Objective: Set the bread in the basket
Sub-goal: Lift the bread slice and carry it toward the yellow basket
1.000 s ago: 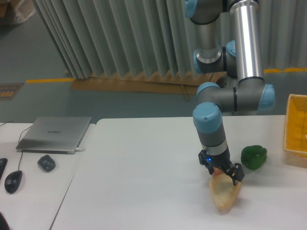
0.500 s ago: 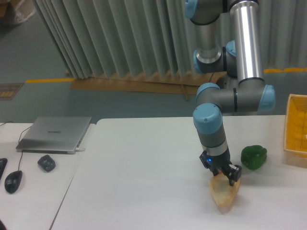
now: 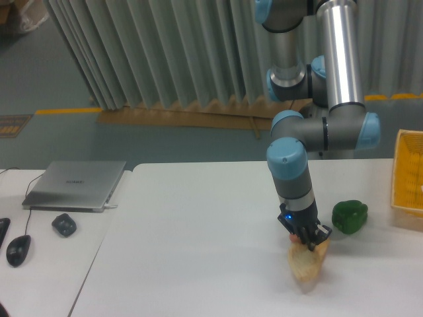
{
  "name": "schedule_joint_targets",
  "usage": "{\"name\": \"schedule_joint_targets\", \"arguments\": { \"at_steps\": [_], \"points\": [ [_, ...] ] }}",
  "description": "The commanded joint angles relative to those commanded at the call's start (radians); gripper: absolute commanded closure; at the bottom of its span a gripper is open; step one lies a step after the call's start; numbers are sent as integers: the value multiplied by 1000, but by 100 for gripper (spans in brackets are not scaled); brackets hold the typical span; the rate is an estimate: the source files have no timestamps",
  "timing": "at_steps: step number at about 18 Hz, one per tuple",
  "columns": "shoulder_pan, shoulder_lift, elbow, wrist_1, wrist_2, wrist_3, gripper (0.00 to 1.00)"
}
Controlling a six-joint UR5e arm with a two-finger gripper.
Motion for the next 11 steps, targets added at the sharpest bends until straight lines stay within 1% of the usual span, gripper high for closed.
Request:
{"name": "schedule_joint_targets", "arguments": {
  "at_steps": [3, 5, 6, 7, 8, 11],
  "points": [
    [17, 26, -2, -54, -14, 9, 89],
    [43, 58, -11, -83, -43, 30, 89],
    [54, 83, -11, -101, -48, 81, 89],
    [75, 118, -2, -139, -49, 183, 89],
    [103, 141, -2, -179, -51, 255, 89],
    [138, 166, -2, -206, -77, 311, 89]
  ]
}}
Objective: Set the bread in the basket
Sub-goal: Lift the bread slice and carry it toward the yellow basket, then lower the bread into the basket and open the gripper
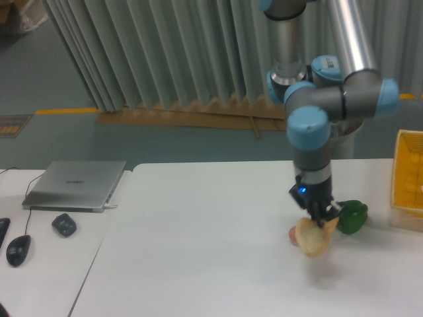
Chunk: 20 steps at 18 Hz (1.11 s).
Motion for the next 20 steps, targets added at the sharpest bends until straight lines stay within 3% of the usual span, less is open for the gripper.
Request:
{"name": "schedule_joint_targets", "arguments": {
  "at_steps": [2, 11, 20],
  "points": [
    [25, 14, 2, -3, -34, 38, 89],
    [216, 64, -8, -136, -29, 555, 89],
    [443, 65, -11, -157, 14, 1082, 88]
  ]
}}
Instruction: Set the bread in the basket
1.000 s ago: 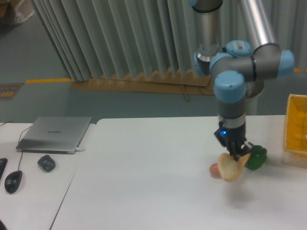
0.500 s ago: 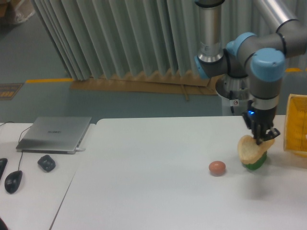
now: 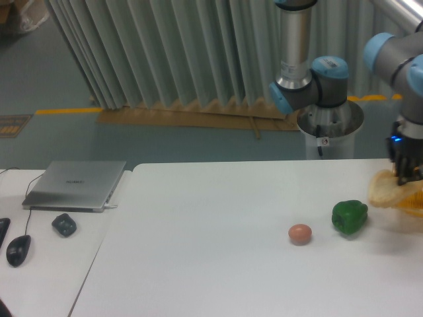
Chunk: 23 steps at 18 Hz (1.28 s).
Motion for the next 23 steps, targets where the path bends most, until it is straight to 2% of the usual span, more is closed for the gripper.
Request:
{"name": "schedule_joint_targets", "arguments": {
  "at_steps": [4, 5, 7, 10, 14, 20, 21, 22, 23],
  "points": [
    [126, -2, 6, 2, -2, 227, 88],
    [201, -9, 15, 8, 0, 354, 88],
    [258, -26, 15, 21, -3, 460, 88],
    [287, -49, 32, 44, -3, 563, 88],
    [338, -92, 38, 123, -9, 743, 84],
    [362, -101, 40, 126, -12, 800, 84],
    [362, -100, 40, 126, -11, 797, 83],
    [362, -100, 40, 127, -11, 798, 75],
    [362, -101, 38, 127, -11, 797, 73]
  ]
}}
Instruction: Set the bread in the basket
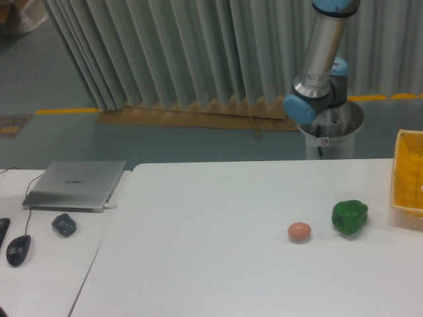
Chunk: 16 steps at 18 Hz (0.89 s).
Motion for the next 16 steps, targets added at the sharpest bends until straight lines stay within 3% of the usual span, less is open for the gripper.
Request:
{"name": "schedule_joint_targets", "arguments": {
  "at_steps": [1, 2, 3, 4, 8, 16],
  "points": [
    [0, 0, -2, 5, 0, -2, 65],
    [0, 2, -8, 21, 0, -3, 46],
    [0, 2, -11, 38, -2, -5, 37],
    [0, 3, -15, 55, -2, -6, 0],
    [-9, 17, -15, 52, -15, -176, 0],
    [-40, 31, -17, 51, -12, -192, 0]
  ]
}}
